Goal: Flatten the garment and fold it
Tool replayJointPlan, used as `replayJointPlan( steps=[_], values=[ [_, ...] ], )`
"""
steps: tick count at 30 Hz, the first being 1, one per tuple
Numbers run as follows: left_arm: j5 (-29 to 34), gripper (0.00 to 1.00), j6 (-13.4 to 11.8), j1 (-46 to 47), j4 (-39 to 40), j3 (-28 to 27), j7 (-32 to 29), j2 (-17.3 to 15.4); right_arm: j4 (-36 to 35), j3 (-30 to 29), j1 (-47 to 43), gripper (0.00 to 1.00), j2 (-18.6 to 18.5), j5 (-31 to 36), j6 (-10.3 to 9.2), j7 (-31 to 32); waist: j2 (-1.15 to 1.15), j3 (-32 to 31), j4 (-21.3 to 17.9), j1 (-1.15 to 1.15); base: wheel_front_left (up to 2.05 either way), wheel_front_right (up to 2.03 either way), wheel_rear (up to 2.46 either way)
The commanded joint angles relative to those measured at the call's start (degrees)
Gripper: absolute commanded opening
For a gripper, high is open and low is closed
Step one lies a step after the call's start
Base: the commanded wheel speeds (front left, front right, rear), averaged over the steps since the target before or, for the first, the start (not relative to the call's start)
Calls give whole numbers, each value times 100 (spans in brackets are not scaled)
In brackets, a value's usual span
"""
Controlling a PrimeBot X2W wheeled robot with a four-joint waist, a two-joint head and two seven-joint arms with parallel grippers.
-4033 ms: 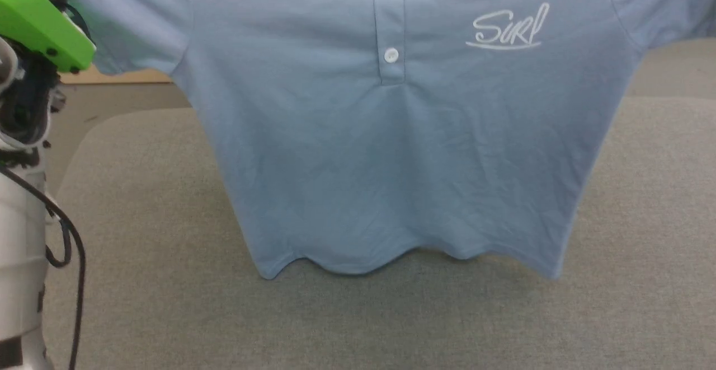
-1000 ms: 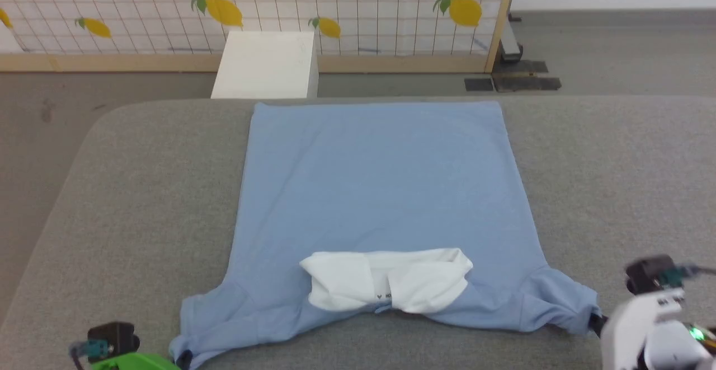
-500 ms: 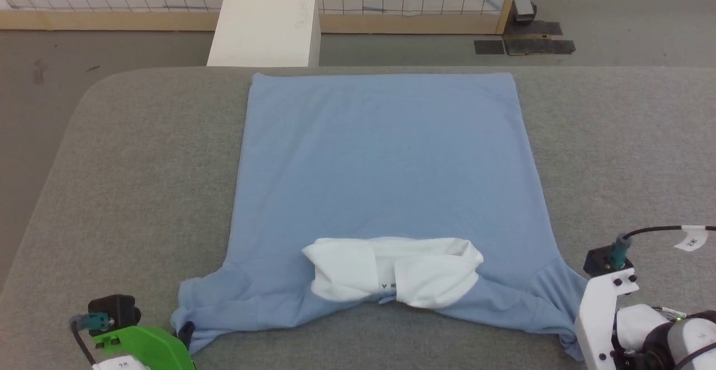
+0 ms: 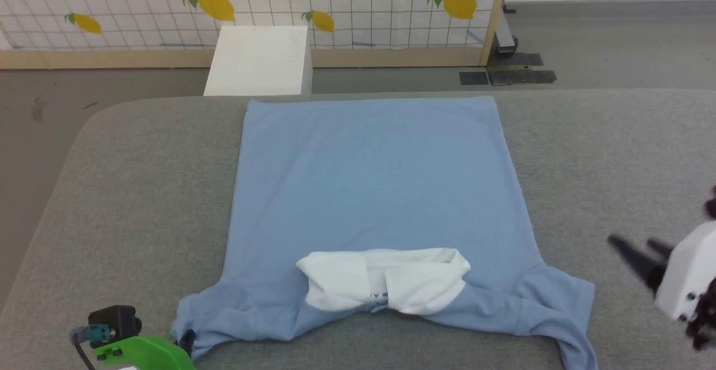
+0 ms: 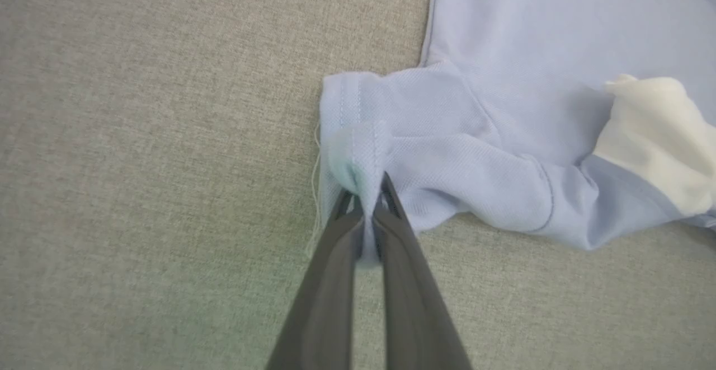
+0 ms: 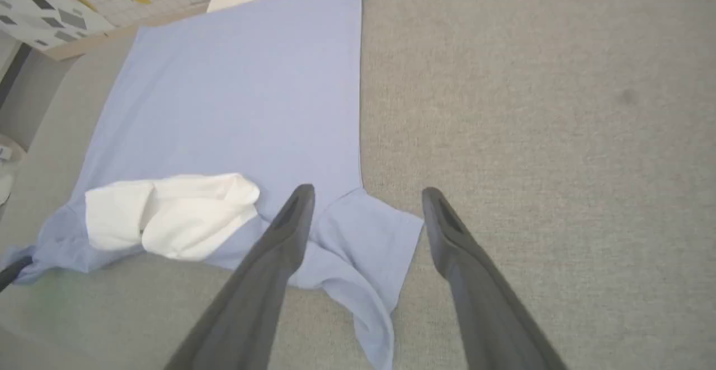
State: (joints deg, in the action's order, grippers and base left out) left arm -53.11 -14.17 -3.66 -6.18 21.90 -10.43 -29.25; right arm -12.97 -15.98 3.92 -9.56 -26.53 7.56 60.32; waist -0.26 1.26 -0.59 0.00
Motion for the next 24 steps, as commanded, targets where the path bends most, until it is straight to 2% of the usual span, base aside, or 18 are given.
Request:
replayJointPlan(
  steps=[1,8,13,19,24],
  values=[
    [-60,0,-38,-49,49,-19,39,-10,-130,-96,171,100,20,21,-8,-346,26,0,-17,0,0,0,0],
    [-80,0,-67,-60,250,-139,181,-29,100,-41,531,100,100,290,-8,-2099,26,153,-15,0,0,0,0],
    [-82,0,-19,-52,440,-242,314,-90,811,257,934,100,62,646,-8,-3117,26,432,2,0,0,0,0],
    [-102,0,77,3,898,-401,472,-186,1638,487,1932,100,108,1075,-8,-3529,26,1123,168,0,0,0,0],
    [-177,0,215,77,1327,-568,578,-279,2084,436,2971,100,162,1512,-8,-3357,26,1911,438,0,0,0,0]
  ],
)
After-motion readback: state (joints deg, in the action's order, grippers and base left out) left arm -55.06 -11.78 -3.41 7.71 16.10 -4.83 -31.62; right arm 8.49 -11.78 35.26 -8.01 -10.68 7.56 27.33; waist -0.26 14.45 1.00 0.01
